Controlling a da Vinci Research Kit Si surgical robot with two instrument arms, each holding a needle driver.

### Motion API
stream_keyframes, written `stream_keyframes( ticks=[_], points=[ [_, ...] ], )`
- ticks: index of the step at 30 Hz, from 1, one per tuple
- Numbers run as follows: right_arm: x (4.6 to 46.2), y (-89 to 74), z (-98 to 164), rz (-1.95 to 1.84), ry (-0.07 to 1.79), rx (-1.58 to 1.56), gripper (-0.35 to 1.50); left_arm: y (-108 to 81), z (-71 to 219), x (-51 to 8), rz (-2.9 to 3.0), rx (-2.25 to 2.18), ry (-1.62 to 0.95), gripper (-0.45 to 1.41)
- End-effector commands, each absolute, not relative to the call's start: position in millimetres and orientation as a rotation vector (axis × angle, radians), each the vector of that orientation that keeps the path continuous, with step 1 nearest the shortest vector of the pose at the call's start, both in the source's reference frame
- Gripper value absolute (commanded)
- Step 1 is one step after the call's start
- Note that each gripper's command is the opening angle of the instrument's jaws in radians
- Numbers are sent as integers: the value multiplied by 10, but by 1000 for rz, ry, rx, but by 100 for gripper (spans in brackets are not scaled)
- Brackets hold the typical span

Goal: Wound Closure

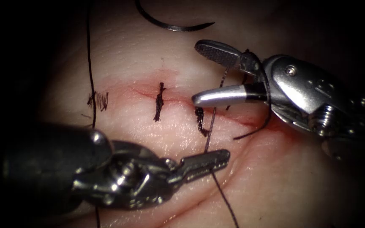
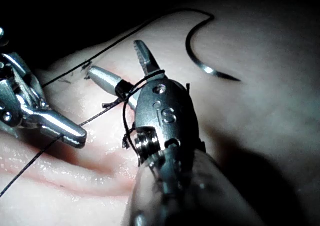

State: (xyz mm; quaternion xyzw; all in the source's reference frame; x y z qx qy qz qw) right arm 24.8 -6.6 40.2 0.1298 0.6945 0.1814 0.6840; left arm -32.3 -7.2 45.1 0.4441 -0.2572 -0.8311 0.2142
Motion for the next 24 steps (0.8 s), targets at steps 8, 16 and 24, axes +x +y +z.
stream_keyframes(
  ticks=[8,16,24],
  points=[
    [254,-78,418,284,1346,189,99,-42,407,-312,-2270,1291,-695,-45],
    [256,-99,422,191,1353,232,116,8,425,-280,-2221,1496,-627,-45],
    [260,-116,426,109,1367,288,116,42,459,-276,-2200,1817,-460,-45]
  ],
)
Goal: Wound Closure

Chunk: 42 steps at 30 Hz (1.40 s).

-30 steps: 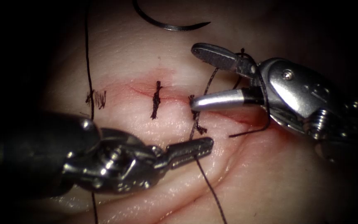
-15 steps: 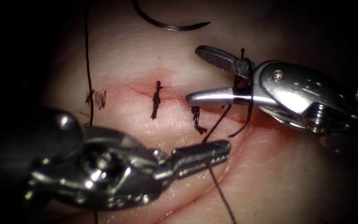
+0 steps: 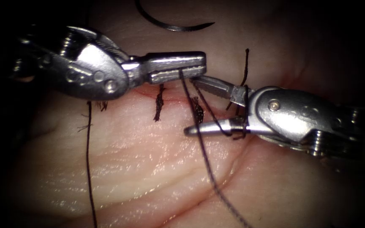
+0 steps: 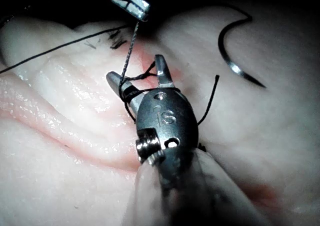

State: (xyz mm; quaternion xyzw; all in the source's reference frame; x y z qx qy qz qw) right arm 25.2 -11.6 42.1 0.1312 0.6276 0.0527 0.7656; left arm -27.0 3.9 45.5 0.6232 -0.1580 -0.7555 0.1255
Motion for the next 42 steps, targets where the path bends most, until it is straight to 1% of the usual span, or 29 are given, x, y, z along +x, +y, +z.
stream_keyframes(
  ticks=[1,4,6,7,9,13,14,15,16,20,21,22,26,28,29,31,32,33,34,35,38,42],
  points=[
    [260,-117,426,103,1373,292,116,44,462,-277,-2193,1834,-445,-45],
    [260,-120,428,68,1406,313,116,49,474,-284,-2167,1907,-378,-45],
    [260,-122,429,27,1440,336,113,47,485,-291,-2125,1970,-317,-45],
    [260,-123,429,13,1466,378,104,44,492,-296,-2085,2012,-273,-45],
    [259,-124,429,4,1499,413,98,41,498,-299,-2053,2045,-240,-45],
    [256,-123,430,25,1595,505,96,41,510,-301,-1960,2096,-179,-45],
    [255,-123,431,35,1633,522,89,44,513,-300,-1934,2103,-165,-45],
    [254,-123,431,42,1649,533,88,45,515,-298,-1935,2100,-168,-45],
    [253,-123,431,47,1680,539,74,46,518,-296,-1935,2096,-171,-45],
    [251,-127,430,94,1770,569,68,47,526,-289,-1945,2085,-186,-45],
    [250,-129,430,103,1786,580,59,46,529,-287,-1946,2085,-195,-45],
    [249,-131,431,118,1821,606,46,45,536,-285,-1950,2075,-205,-45],
    [244,-135,433,139,1863,622,44,42,548,-279,-1980,2044,-237,-45],
    [238,-138,433,132,1864,645,19,43,555,-270,-2012,2018,-260,-45],
    [236,-137,434,130,1866,647,17,44,556,-267,-2023,2011,-267,-45],
    [234,-136,435,134,1870,647,17,46,559,-264,-2042,1998,-279,-45],
    [234,-134,436,148,1873,639,32,45,561,-263,-2062,1984,-293,-45],
    [234,-133,437,154,1880,636,36,43,562,-263,-2071,1973,-294,-45],
    [235,-132,437,167,1895,631,47,39,562,-264,-2081,1955,-291,-45],
    [234,-131,437,176,1905,629,47,36,562,-265,-2086,1938,-296,-45],
    [233,-124,435,213,1940,629,63,28,561,-266,-2100,1870,-316,-45],
    [231,-116,431,250,1977,624,68,19,562,-265,-2145,1734,-341,-45]
  ],
)
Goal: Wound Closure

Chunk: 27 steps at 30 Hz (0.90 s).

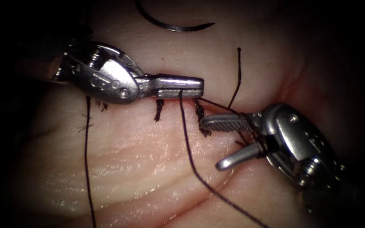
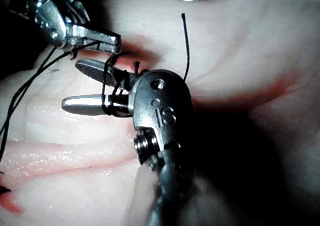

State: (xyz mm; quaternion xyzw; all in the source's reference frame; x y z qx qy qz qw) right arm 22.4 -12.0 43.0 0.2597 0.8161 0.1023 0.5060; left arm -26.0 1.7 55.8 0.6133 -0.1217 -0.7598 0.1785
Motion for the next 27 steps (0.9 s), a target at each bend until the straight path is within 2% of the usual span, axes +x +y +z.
stream_keyframes(
  ticks=[1,7,13,20,22,27],
  points=[
    [231,-114,430,261,1988,623,68,17,563,-265,-2151,1714,-345,-45],
    [224,-101,429,338,2012,597,73,-4,571,-260,-2180,1625,-352,-45],
    [215,-88,443,444,1927,519,78,-22,568,-265,-2201,1542,-378,-45],
    [202,-79,454,514,1845,396,56,-43,558,-281,-2195,1408,-382,-45],
    [200,-79,457,530,1822,364,44,-46,555,-286,-2196,1381,-393,-45],
    [201,-86,463,543,1723,308,37,-51,547,-300,-2202,1334,-397,-45]
  ],
)
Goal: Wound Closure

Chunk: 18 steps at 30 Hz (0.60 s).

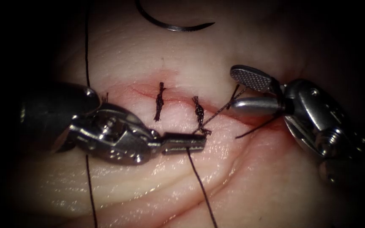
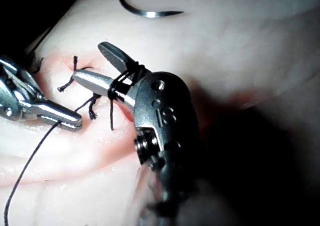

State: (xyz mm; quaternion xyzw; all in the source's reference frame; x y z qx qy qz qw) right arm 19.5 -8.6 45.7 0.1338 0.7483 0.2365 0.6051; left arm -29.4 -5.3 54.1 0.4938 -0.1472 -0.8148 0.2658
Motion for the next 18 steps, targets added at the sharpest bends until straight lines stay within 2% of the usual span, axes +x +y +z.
stream_keyframes(
  ticks=[1,3,10,18],
  points=[
    [201,-88,465,545,1704,297,36,-51,545,-303,-2202,1330,-400,-45],
    [202,-93,469,543,1673,271,31,-48,540,-310,-2216,1328,-399,-45],
    [198,-102,476,590,1601,259,31,-47,528,-326,-2212,1327,-404,-45],
    [192,-108,482,661,1529,249,44,-52,522,-334,-2213,1338,-396,-45]
  ],
)
